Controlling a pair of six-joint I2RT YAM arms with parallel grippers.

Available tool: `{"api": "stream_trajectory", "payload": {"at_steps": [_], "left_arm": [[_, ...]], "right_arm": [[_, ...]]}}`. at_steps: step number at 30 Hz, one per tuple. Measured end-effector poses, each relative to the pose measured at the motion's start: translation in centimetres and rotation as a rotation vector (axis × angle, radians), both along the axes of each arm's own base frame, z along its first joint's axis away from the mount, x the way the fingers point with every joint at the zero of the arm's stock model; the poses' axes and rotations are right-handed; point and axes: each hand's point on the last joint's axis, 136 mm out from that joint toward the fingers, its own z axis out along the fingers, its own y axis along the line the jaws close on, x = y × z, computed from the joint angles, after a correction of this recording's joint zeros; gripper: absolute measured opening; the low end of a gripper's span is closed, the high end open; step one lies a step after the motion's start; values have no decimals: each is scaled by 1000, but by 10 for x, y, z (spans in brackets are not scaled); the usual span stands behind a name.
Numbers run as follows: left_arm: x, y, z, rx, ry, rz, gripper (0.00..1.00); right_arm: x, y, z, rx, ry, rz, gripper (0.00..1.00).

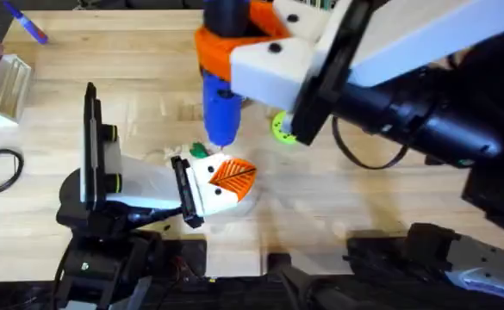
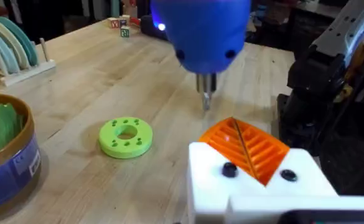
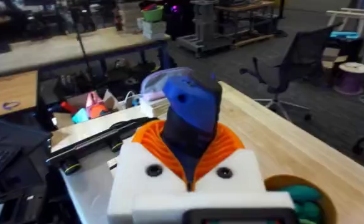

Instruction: Pick up the gripper from the table and insert it into the empty holder that is missing its gripper. Then pick up a screw, insert it into the mounting hole, and use the screwdriver to tighten it. Finally, clean up the table by picking up the vegetable and placing it into the bucket.

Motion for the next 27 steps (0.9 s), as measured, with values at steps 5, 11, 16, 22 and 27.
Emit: {"api": "stream_trajectory", "payload": {"at_steps": [5,11,16,22,27], "left_arm": [[0,0,0,0,0,0,5],[0,0,0,0,0,0,5],[0,0,0,0,0,0,5],[0,0,0,0,0,0,5],[0,0,0,0,0,0,5]], "right_arm": [[-4,14,-10,-17,15,33,20],[-14,21,-7,2,20,64,20],[-15,21,-7,8,32,68,20],[-15,22,-7,9,36,69,20],[-17,26,-11,4,47,94,20]]}}
